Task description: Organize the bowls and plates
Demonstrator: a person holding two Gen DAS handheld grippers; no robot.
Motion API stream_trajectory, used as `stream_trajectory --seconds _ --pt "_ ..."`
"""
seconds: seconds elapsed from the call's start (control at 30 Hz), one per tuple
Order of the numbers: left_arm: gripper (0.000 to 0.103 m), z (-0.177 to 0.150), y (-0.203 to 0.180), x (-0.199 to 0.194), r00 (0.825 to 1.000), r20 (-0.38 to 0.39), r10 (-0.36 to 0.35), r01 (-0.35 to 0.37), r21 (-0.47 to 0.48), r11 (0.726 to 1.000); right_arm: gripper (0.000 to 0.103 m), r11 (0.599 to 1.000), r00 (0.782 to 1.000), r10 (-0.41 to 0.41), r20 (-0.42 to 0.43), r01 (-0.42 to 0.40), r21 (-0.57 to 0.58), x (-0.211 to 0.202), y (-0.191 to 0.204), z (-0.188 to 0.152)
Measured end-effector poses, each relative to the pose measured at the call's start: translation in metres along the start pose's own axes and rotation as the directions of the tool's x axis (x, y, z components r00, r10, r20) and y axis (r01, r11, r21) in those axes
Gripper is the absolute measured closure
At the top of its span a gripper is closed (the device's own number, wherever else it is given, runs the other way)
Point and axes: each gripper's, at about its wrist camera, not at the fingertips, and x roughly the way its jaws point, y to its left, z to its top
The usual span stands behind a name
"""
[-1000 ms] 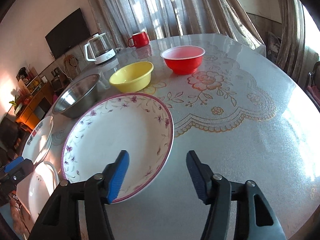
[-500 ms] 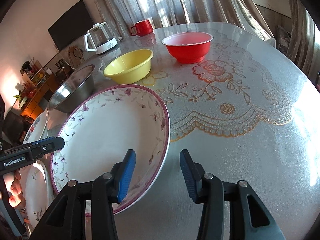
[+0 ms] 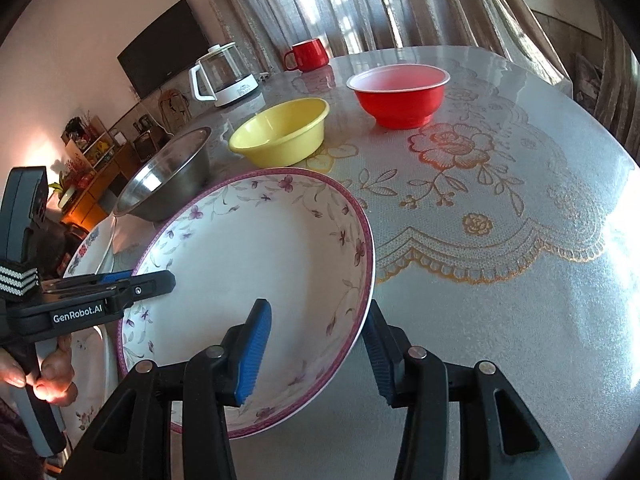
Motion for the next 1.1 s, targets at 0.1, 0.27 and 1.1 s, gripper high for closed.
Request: stream_trajectory --seconds 0.1,0.27,1.1 --pt "0.063 0.002 -0.011 0.004 1.0 -0.006 -0.021 0.021 0.002 1.0 0.056 1.0 1.0 -0.021 0.011 0.021 0.021 -0.006 -0.011 0.001" --pt "0.063 0.002 -0.034 0.007 0.998 -0.005 -0.058 0.058 0.022 0.998 0.056 0.997 0.996 -0.07 0.052 0.067 0.049 -0.018 -0.029 0.008" --pt "0.028 -0.04 0.006 -0.061 0.986 0.153 0.067 -0.055 -0.078 0.995 0.03 0.967 0.957 -0.228 0.181 0.245 -0.077 -0.038 0.012 0.018"
